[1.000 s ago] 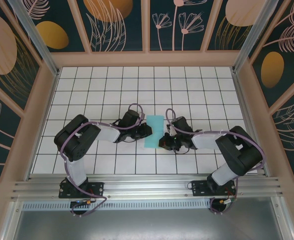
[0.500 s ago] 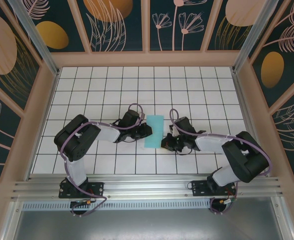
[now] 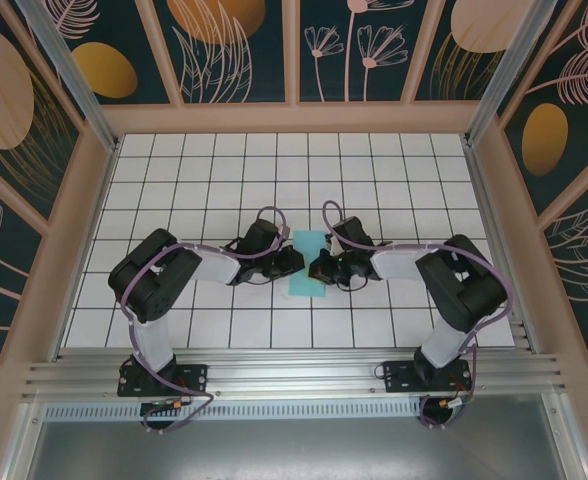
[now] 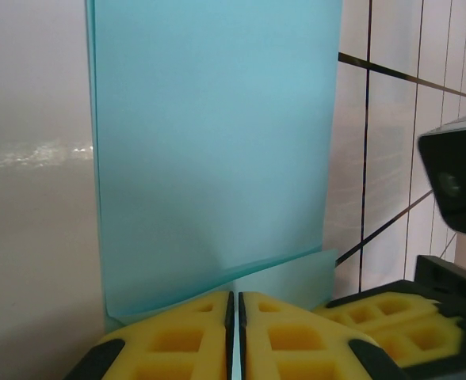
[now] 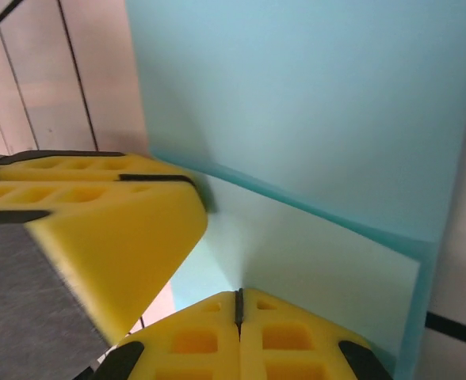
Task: Fold a paper plane with a square sheet of paper (pick it up from the middle)
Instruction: Fold the triangle a second time at the center of the table.
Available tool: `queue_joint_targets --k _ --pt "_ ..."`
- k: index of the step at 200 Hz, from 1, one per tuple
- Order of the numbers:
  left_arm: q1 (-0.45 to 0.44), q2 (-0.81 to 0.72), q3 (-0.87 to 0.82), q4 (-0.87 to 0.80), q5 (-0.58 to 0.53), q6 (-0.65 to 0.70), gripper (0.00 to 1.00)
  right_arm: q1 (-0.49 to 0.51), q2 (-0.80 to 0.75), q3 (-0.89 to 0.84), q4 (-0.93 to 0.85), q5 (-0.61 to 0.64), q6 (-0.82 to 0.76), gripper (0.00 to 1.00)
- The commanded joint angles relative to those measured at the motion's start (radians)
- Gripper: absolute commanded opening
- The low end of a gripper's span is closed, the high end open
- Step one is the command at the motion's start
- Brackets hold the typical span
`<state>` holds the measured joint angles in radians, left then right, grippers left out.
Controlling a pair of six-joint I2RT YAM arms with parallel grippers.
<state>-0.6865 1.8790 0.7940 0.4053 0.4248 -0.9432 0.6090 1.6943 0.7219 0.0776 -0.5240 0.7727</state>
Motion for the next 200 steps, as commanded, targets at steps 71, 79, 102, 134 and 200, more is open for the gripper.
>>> queue_joint_targets --k 71,79,102,134,200 --pt "0.004 0.075 -0.015 -0.112 -0.063 0.02 0.16 0.035 0.069 0.063 0.003 0.021 0.018 0.04" --pt "0.004 0.069 -0.019 -0.112 -0.065 0.02 0.16 0.036 0.076 0.063 -0.006 0.041 0.017 0.04" --pt "0.004 0.059 -0.028 -0.118 -0.082 0.02 0.15 0.038 0.095 0.047 -0.056 0.092 0.009 0.04" --pt "0.005 0.052 -0.039 -0.117 -0.101 0.013 0.15 0.037 0.061 -0.019 -0.055 0.089 0.007 0.04" --pt "0.005 0.068 -0.044 -0.121 -0.114 0.008 0.14 0.037 -0.076 -0.147 -0.051 0.042 -0.005 0.05"
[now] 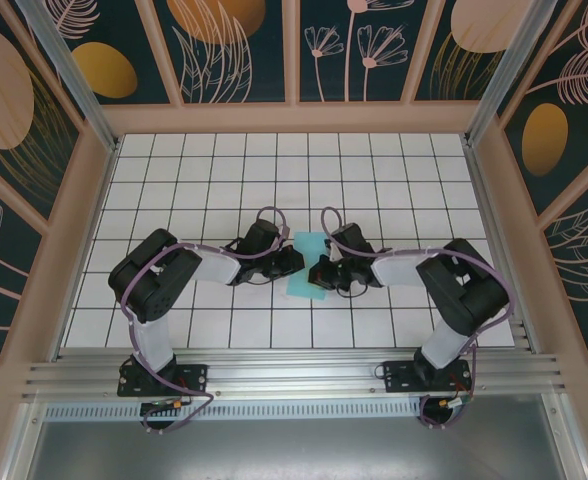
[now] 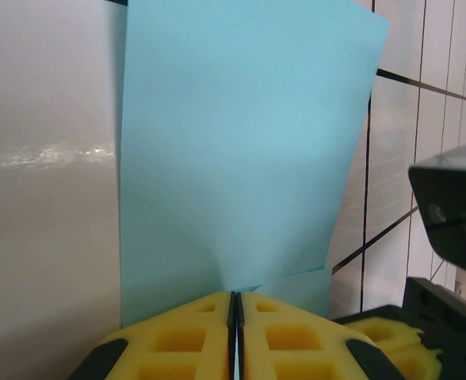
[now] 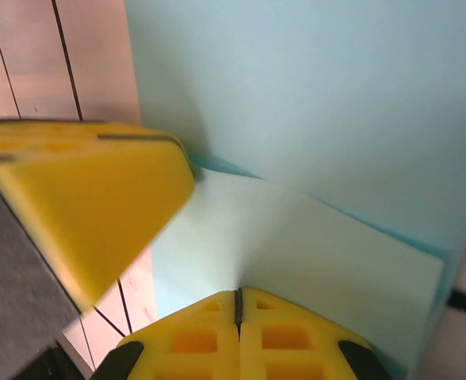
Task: Fold a paper plane with a square sheet of paper (pick it up from the middle)
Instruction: Fold the triangle a second time at the center of the table.
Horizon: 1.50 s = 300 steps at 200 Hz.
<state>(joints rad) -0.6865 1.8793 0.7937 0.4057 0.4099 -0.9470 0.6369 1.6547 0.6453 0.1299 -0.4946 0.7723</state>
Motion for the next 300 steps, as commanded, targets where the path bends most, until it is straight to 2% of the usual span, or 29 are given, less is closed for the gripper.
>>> queue_joint_targets --k 1,41,71,87,100,130,143,171,220,300 --pt "0.004 0.067 -0.043 -0.122 -0.1 0.011 0.14 0.009 -0.038 -0.073 -0.102 0.013 -0.004 0.05" --pt "0.004 0.069 -0.04 -0.112 -0.081 0.015 0.15 0.002 -0.079 -0.127 -0.03 -0.022 0.014 0.08" --pt "0.005 0.045 -0.029 -0.119 -0.062 0.024 0.16 0.002 -0.081 -0.017 -0.068 -0.03 -0.006 0.09" --pt "0.004 0.014 -0.017 -0.126 -0.056 0.027 0.17 0.008 -0.131 0.018 -0.048 -0.052 -0.003 0.11" --pt "0.004 -0.012 0.003 -0.143 -0.053 0.033 0.19 0.008 -0.18 0.038 -0.088 0.003 -0.002 0.12" --pt "0.004 -0.091 0.044 -0.178 -0.064 0.047 0.27 -0.02 -0.251 0.006 -0.178 0.091 -0.008 0.12" --pt "0.005 -0.121 0.054 -0.176 -0.058 0.048 0.35 -0.021 -0.266 -0.035 -0.153 0.059 -0.006 0.11" --pt "0.005 -0.146 0.062 -0.2 -0.049 0.074 0.37 -0.005 -0.293 -0.113 -0.064 -0.005 0.033 0.1" --pt "0.005 -0.155 0.026 -0.169 -0.013 0.071 0.36 0.021 -0.274 -0.144 0.005 -0.036 0.056 0.06" --pt "0.005 -0.126 0.04 -0.173 -0.006 0.077 0.38 0.028 -0.115 -0.116 0.027 -0.042 0.054 0.05"
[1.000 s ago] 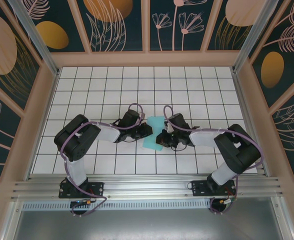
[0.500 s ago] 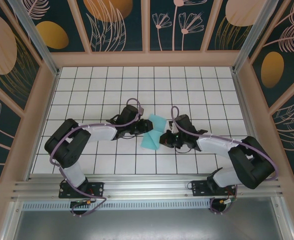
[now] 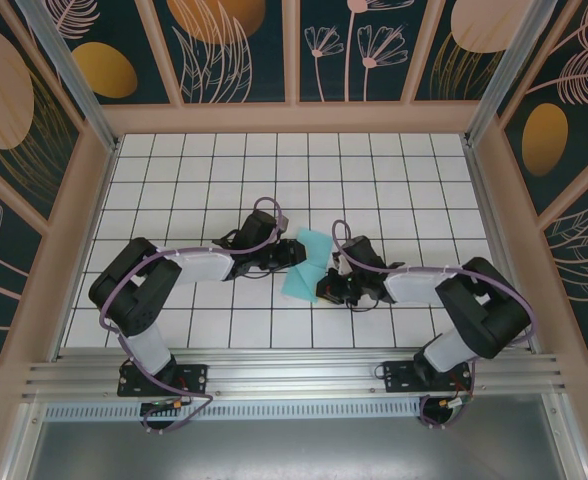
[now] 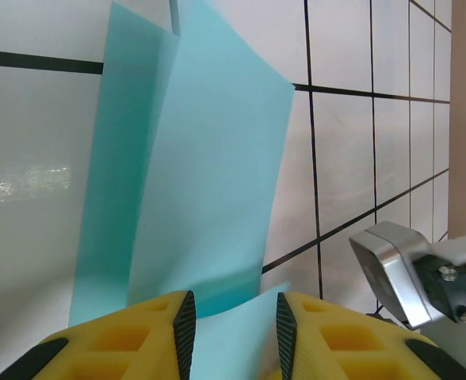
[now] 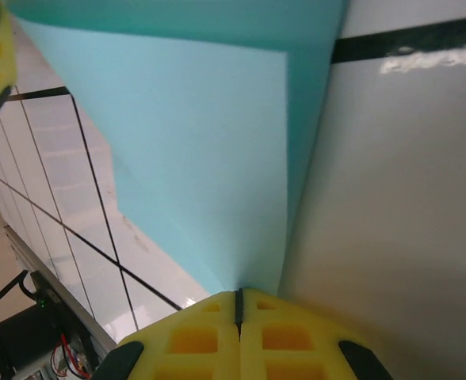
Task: Fold a paper plane with a square sheet of paper (pick it up from the middle)
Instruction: Fold the triangle a second time at the center of the table.
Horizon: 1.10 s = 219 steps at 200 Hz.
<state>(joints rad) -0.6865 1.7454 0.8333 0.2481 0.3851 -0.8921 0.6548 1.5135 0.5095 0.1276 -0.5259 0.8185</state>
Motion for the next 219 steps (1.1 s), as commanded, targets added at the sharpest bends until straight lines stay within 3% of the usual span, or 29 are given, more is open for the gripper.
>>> queue_joint_targets --k 1,55,131,219 --pt "0.005 0.007 0.0 -0.015 0.019 0.022 0.38 0.011 0.027 0.02 0.03 -0.01 0.008 0.05" --pt "0.005 -0.026 0.002 -0.008 0.029 0.035 0.44 0.019 0.027 0.031 -0.024 0.043 0.008 0.07" --pt "-0.007 0.073 0.033 0.059 0.183 0.035 0.39 0.023 -0.075 0.029 -0.015 0.036 0.022 0.12" --pt "-0.01 0.136 0.058 0.014 0.124 0.053 0.37 0.045 -0.014 0.001 0.032 -0.001 0.052 0.11"
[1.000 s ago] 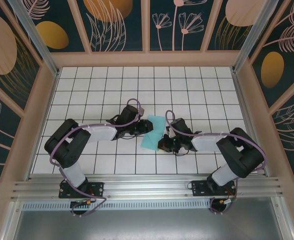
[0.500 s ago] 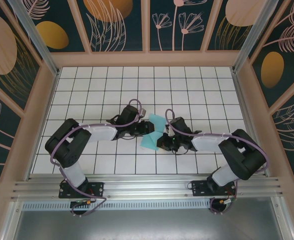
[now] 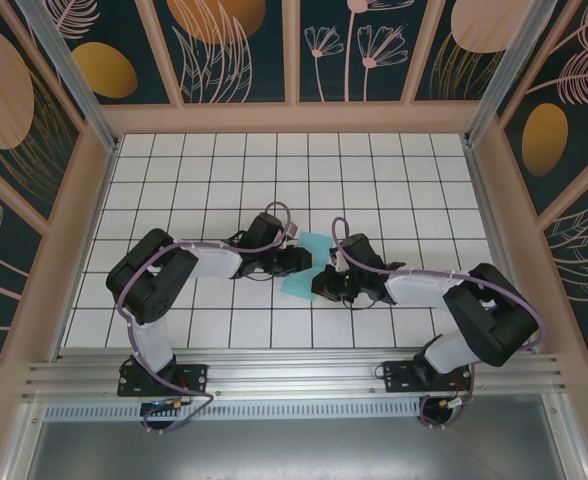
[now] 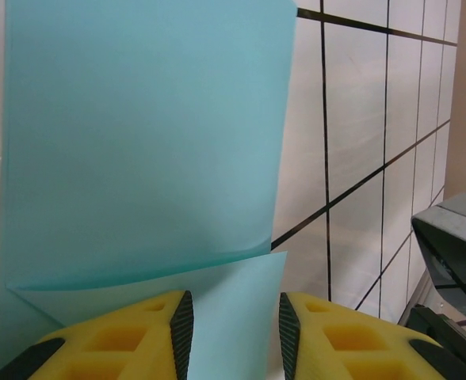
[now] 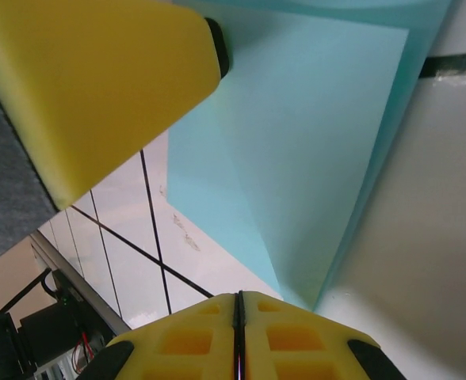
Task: Fold a paper plane with a square sheet of paper (pick it up from the middle)
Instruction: Fold the triangle a second time at the center of the table.
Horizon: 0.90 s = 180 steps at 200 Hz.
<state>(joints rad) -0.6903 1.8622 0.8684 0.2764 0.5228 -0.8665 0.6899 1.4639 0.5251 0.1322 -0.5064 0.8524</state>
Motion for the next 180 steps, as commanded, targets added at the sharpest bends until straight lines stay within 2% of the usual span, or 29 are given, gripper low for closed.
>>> queue_joint_targets --k 1,129,150,180 --pt "-0.006 0.019 0.023 -0.014 -0.014 0.027 0.37 0.01 0.037 -0.014 0.03 -0.021 0.018 0.11" --pt "-0.008 0.027 0.033 -0.066 -0.06 0.066 0.36 0.011 0.1 -0.043 0.133 -0.052 0.019 0.13" --pt "-0.008 0.04 0.041 -0.079 -0.061 0.072 0.36 0.014 0.084 -0.015 0.103 -0.067 0.024 0.13" --pt "-0.008 0.043 0.034 -0.081 -0.072 0.069 0.35 0.009 0.0 0.014 0.014 0.008 0.011 0.12"
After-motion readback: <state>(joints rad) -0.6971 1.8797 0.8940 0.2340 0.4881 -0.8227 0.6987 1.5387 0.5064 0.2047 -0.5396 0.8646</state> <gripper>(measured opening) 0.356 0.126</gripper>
